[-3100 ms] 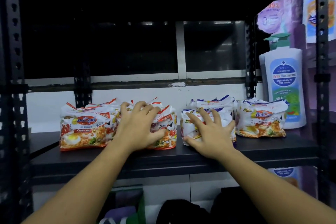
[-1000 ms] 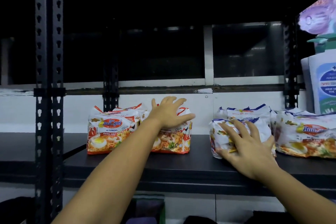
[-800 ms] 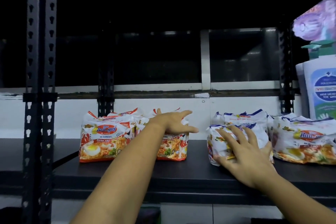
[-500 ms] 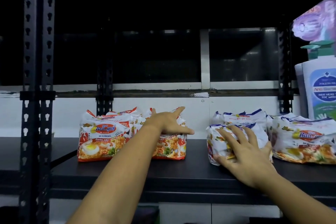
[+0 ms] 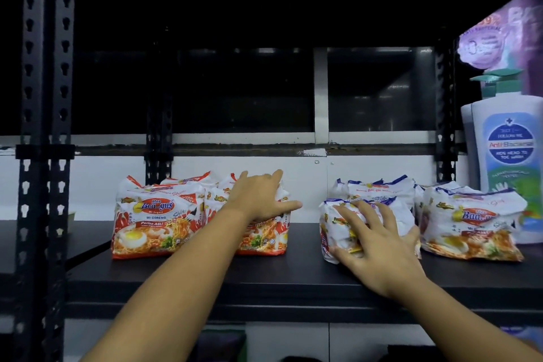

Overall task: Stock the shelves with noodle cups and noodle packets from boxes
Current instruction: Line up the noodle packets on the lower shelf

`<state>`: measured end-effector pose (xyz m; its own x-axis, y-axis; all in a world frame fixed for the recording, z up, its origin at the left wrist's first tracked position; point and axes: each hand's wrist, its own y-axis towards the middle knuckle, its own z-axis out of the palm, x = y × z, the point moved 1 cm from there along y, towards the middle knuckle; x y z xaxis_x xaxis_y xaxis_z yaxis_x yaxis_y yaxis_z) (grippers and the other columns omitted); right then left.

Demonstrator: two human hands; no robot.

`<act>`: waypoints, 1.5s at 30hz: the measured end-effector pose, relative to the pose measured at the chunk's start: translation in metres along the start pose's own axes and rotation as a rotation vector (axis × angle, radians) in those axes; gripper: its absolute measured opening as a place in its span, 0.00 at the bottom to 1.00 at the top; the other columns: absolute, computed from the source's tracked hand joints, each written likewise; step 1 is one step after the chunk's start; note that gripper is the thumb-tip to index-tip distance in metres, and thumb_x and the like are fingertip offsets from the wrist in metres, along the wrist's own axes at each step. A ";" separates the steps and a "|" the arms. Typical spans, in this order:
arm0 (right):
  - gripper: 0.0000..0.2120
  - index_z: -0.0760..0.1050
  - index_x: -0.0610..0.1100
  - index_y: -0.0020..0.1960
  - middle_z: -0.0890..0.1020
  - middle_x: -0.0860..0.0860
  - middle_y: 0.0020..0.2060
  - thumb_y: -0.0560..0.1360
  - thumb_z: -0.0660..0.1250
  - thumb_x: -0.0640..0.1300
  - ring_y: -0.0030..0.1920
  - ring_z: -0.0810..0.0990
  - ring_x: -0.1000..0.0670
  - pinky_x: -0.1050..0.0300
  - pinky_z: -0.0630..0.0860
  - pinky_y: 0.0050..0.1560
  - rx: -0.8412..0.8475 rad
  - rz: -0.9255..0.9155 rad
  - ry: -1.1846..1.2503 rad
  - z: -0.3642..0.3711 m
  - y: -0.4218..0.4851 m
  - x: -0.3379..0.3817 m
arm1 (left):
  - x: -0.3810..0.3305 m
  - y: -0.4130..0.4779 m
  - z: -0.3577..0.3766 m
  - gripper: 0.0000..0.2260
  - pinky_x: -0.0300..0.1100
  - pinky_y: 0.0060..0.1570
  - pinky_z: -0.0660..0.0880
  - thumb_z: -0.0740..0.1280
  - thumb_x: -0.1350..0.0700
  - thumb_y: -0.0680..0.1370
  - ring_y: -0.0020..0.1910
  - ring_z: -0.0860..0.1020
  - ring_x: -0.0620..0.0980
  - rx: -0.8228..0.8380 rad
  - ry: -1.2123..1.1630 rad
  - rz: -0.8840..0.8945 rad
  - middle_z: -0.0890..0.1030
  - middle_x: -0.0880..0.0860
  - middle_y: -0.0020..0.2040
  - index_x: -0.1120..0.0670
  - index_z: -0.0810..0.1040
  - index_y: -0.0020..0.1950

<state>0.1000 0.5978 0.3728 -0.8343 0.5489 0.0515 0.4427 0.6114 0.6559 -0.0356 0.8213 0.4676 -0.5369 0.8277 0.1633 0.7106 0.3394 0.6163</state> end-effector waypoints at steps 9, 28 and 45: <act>0.35 0.46 0.70 0.77 0.50 0.62 0.80 0.74 0.53 0.76 0.81 0.43 0.47 0.23 0.51 0.69 -0.062 0.009 0.073 0.001 0.000 0.000 | -0.075 -0.084 0.023 0.18 0.46 0.76 0.61 0.65 0.50 0.79 0.69 0.70 0.48 -0.118 -0.452 0.346 0.78 0.50 0.66 0.54 0.79 0.68; 0.34 0.51 0.68 0.77 0.50 0.59 0.80 0.75 0.60 0.72 0.81 0.44 0.45 0.19 0.48 0.69 0.028 0.089 0.065 -0.001 0.013 -0.034 | -0.076 -0.083 0.027 0.21 0.46 0.66 0.72 0.63 0.33 0.80 0.61 0.76 0.45 0.458 -0.537 0.101 0.80 0.44 0.66 0.43 0.81 0.67; 0.40 0.37 0.72 0.77 0.39 0.61 0.81 0.74 0.58 0.75 0.81 0.31 0.46 0.16 0.43 0.69 0.099 0.059 -0.015 0.005 0.030 -0.062 | -0.077 -0.080 0.029 0.24 0.44 0.67 0.69 0.61 0.33 0.81 0.68 0.74 0.48 0.440 -0.497 0.134 0.78 0.45 0.71 0.43 0.78 0.71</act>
<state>0.1661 0.5851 0.3858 -0.8012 0.5936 0.0756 0.5216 0.6309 0.5744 -0.0377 0.7435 0.3830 -0.2330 0.9467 -0.2224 0.9318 0.2828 0.2276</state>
